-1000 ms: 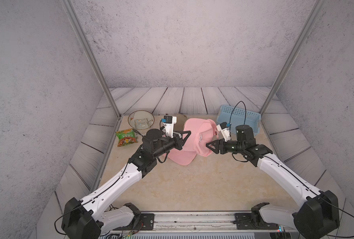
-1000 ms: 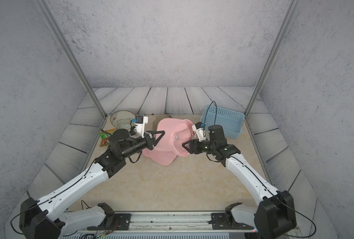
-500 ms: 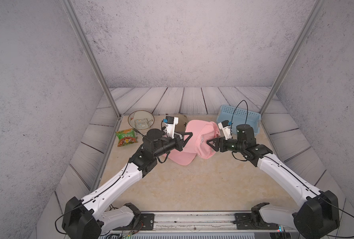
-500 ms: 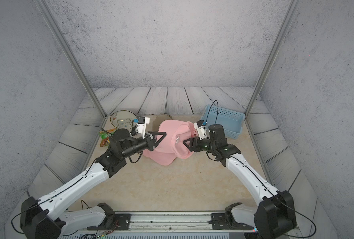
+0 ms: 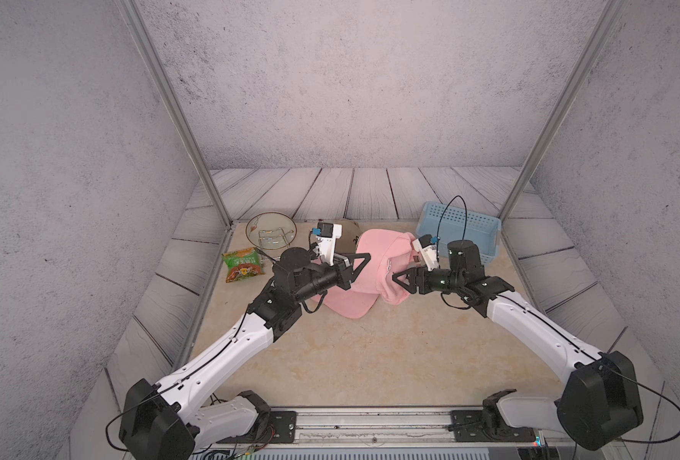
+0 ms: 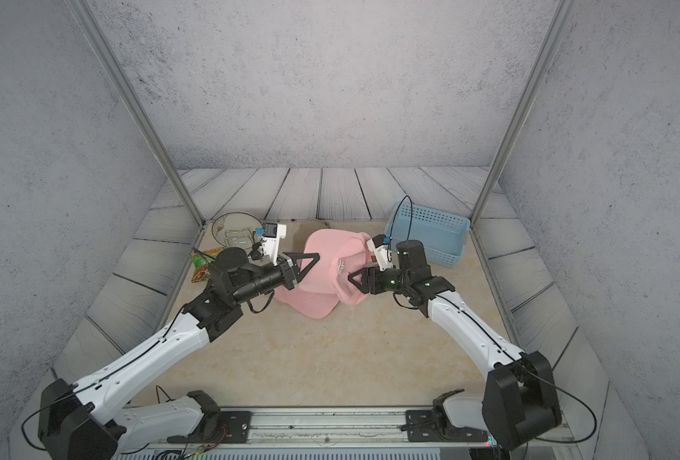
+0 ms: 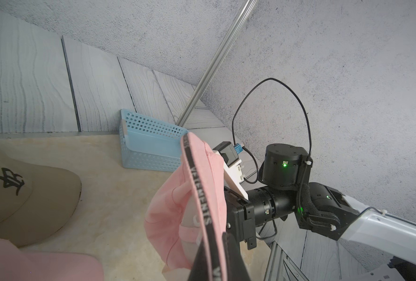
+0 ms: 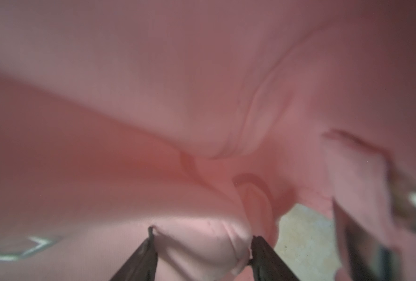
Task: Turn the baseball cap inside out
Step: Turn over the baseball cap.
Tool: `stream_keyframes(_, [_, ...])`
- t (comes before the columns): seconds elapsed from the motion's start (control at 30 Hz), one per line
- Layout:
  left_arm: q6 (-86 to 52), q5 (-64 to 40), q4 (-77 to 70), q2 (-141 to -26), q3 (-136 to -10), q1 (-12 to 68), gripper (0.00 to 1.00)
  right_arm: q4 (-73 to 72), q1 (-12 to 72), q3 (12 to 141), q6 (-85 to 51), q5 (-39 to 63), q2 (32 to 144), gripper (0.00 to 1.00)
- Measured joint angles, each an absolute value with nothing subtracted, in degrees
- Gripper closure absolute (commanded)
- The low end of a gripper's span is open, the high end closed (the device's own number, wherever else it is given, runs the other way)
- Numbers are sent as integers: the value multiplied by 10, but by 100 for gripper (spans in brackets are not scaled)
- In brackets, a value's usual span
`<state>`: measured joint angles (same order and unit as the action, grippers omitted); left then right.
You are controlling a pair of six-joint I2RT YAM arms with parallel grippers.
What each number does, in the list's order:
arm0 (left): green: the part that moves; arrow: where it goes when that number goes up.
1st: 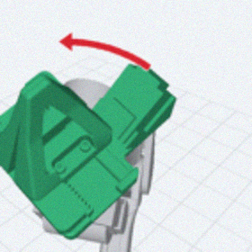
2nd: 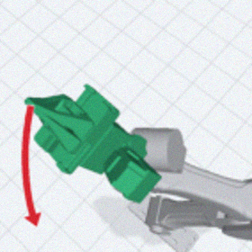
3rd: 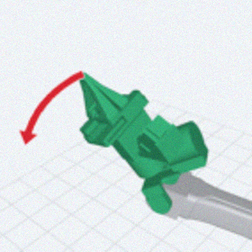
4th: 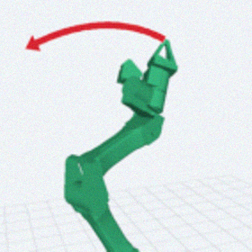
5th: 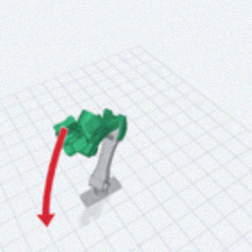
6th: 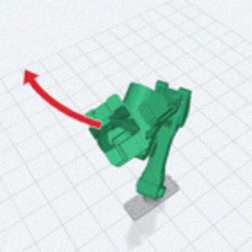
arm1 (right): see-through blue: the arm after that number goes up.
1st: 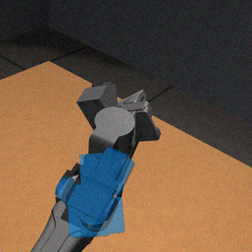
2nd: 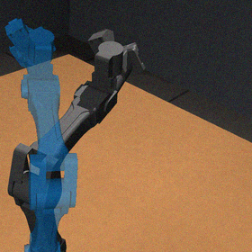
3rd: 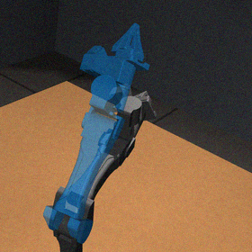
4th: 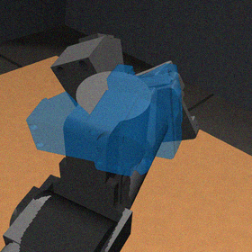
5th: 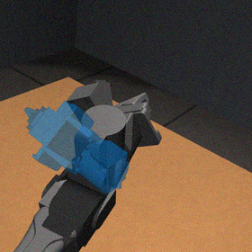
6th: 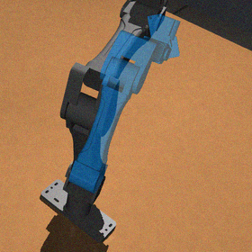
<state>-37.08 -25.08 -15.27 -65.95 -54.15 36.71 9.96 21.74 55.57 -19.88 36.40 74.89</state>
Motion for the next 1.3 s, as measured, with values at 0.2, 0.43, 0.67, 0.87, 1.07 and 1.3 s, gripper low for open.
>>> stream_keyframes(0.2, [-373,-219,-149,-657,-536,364,100,87,217,541,-193,371,736,87])
stream_keyframes(0.43, [-375,-166,-116,-645,-529,361,100,87,218,515,-188,321,680,100])
stream_keyframes(0.67, [-389,-115,-53,-642,-527,362,100,90,230,494,-188,241,625,100])
stream_keyframes(0.87, [-409,-131,-59,-642,-515,361,100,107,246,491,-197,169,617,100])
stream_keyframes(1.07, [-415,-178,-88,-658,-509,351,100,126,250,495,-201,143,619,98])
stream_keyframes(1.3, [-439,-198,-96,-673,-515,328,100,129,227,496,-153,153,617,46])
